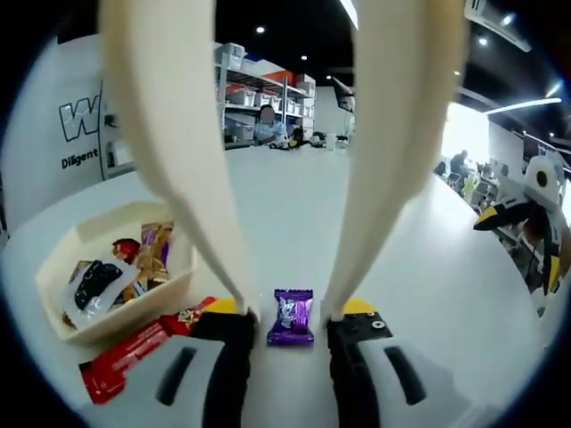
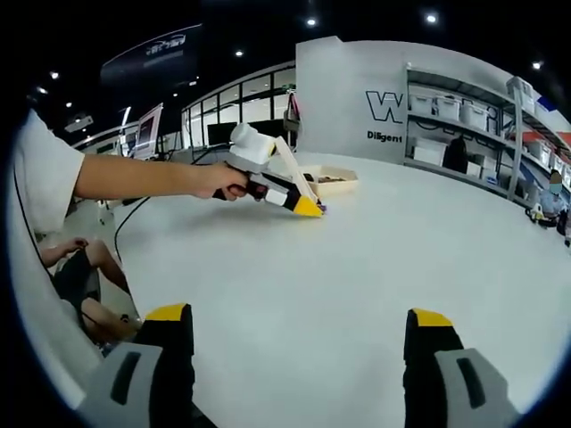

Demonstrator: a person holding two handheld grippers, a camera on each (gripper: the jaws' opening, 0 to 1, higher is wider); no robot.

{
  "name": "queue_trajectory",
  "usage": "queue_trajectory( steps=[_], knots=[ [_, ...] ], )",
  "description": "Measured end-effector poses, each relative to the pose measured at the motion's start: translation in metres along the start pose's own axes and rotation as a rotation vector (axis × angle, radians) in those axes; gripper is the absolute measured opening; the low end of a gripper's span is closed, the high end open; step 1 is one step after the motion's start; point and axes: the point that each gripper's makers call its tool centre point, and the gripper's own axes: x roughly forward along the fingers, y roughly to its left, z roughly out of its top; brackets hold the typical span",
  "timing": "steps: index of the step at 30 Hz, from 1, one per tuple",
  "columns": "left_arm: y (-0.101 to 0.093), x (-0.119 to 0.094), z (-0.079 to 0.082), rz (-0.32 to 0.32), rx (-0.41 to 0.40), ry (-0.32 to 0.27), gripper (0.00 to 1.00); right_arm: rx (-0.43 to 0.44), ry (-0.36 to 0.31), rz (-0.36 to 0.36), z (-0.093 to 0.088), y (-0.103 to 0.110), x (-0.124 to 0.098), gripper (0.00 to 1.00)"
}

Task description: Place the target food into the container with the food tongs after gripping and lifting it, then release it inside without dropping or visibly crushing the food.

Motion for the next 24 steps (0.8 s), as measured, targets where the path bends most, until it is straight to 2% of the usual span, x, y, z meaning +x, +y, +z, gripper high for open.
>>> queue_trajectory(
  steps=[5,12,24],
  knots=[
    [-0.003,0.001,0.000,-0.011,0.041,0.006,0.26,0.003,0.000,0.002,-0.001,-0.001,0.000,0.97],
    [-0.011,0.000,-0.001,-0.019,0.047,0.022,0.18,0.001,-0.003,0.006,-0.001,-0.001,-0.001,0.97],
    [-0.017,-0.005,-0.004,-0.006,0.030,-0.063,0.19,0.000,-0.012,-0.007,0.001,-0.004,-0.012,0.97]
  ],
)
